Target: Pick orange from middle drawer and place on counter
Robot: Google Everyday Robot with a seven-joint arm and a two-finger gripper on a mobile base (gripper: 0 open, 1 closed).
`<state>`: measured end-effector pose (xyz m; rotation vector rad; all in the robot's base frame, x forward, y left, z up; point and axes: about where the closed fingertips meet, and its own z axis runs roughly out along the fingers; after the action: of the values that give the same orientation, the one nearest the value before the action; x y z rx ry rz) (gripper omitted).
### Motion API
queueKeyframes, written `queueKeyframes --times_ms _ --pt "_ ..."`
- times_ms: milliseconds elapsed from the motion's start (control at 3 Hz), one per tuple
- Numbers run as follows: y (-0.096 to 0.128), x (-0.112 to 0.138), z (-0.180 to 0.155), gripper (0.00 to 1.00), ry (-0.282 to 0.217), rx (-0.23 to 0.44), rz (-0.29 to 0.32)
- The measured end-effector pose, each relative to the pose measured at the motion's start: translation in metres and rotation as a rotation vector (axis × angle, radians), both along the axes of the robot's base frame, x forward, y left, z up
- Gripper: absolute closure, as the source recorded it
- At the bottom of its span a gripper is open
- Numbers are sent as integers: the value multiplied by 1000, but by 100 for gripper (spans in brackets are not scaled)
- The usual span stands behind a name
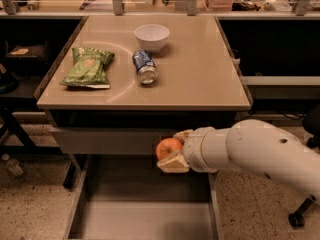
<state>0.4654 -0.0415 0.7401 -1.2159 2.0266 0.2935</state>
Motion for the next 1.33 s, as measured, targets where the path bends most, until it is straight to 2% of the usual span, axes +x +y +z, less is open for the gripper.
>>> queueKeyframes --times_ms 667,1333 --pt "-21 22 79 100 -93 14 -24" --pt "-30 54 126 100 -125 21 -24"
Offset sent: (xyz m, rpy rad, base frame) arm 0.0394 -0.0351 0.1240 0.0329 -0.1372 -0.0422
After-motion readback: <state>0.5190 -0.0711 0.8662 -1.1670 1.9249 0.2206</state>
